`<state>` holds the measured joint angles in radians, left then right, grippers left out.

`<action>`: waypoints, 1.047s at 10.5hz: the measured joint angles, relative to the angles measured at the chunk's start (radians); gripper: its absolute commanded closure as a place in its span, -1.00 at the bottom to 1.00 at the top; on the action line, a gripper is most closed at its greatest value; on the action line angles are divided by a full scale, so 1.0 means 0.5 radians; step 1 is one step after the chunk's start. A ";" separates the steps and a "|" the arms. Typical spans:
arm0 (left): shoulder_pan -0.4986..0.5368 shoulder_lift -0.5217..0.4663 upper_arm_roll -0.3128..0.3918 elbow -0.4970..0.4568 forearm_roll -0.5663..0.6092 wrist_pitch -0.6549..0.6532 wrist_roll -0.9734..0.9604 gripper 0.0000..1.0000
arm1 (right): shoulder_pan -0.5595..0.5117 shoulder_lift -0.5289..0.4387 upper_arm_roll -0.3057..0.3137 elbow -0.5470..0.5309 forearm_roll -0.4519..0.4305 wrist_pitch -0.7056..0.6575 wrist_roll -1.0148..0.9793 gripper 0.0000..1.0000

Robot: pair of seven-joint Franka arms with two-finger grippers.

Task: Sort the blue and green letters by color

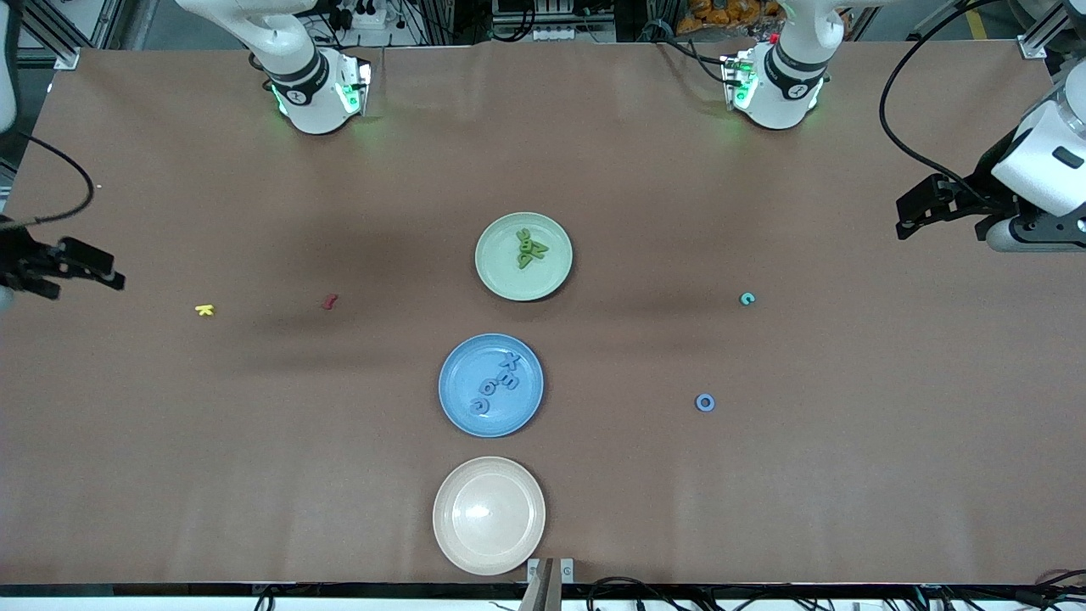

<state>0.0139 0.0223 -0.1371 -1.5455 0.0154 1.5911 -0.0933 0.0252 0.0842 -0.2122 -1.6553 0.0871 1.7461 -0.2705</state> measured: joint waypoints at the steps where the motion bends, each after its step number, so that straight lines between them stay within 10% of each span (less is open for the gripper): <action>1: 0.000 0.000 0.000 0.000 0.000 0.000 0.000 -1.00 | 0.032 -0.042 0.008 0.065 -0.068 -0.093 0.159 -1.00; 11: 0.001 0.000 0.003 0.011 0.000 0.005 0.019 -1.00 | -0.038 -0.074 0.177 0.506 -0.123 -0.582 0.455 -1.00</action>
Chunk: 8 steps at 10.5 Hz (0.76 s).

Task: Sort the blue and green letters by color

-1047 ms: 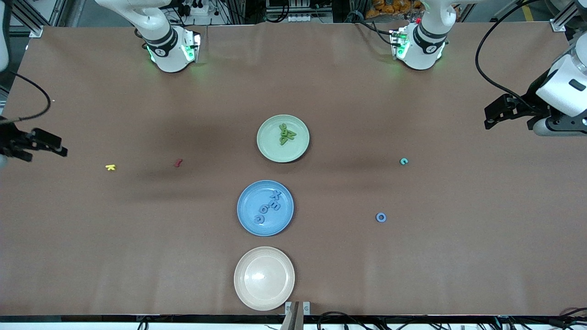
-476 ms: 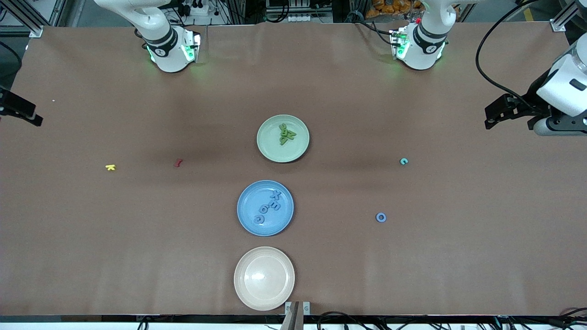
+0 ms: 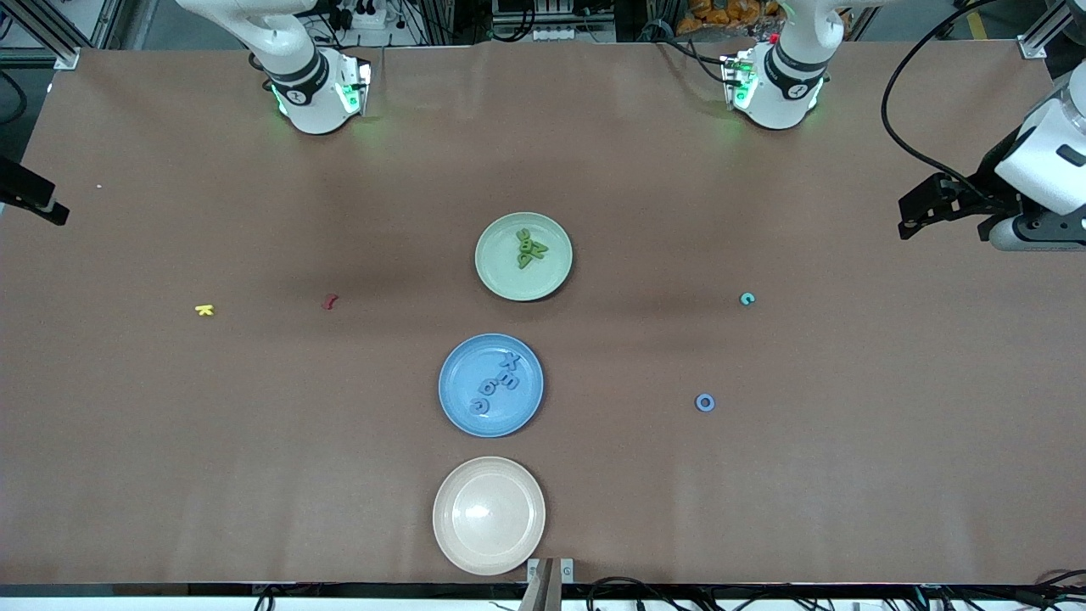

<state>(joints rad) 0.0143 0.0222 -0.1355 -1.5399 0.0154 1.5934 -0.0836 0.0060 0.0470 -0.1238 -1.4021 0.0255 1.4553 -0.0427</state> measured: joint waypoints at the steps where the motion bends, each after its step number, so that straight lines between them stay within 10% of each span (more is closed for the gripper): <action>1: 0.000 0.000 0.000 0.006 0.000 0.000 0.000 -1.00 | 0.000 0.005 0.004 -0.027 -0.004 -0.001 0.017 -1.00; 8: 0.000 0.000 0.000 0.012 0.000 0.000 0.003 -1.00 | -0.004 0.017 0.171 -0.068 -0.019 0.012 0.283 -1.00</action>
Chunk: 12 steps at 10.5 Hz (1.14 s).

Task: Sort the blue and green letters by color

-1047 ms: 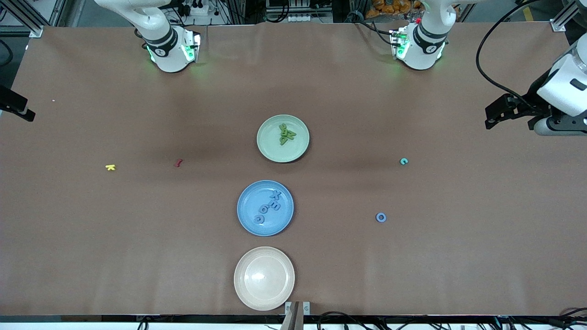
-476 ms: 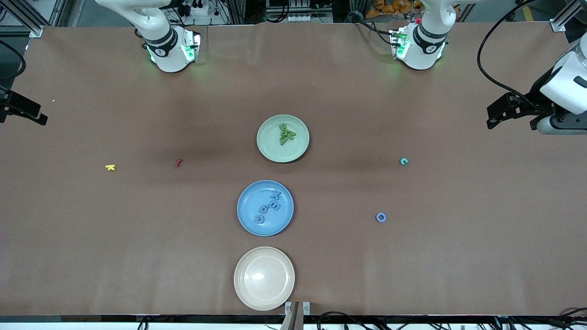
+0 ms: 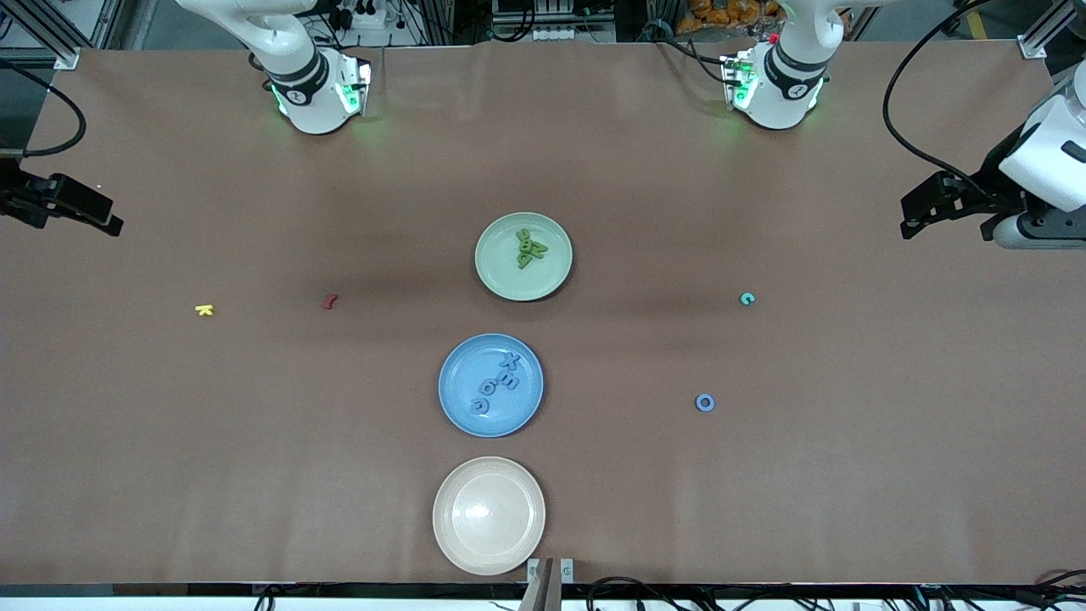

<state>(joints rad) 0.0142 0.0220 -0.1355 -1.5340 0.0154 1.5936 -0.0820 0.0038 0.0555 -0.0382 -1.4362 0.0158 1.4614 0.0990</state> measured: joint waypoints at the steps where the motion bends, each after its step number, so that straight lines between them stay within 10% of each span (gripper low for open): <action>1: 0.000 0.000 0.000 0.000 0.000 0.000 0.000 -1.00 | -0.004 0.000 0.000 0.000 -0.001 0.002 -0.020 -1.00; 12: 0.000 0.001 -0.001 0.000 0.000 0.034 0.000 -1.00 | -0.022 0.001 0.019 0.000 -0.002 0.019 -0.131 -1.00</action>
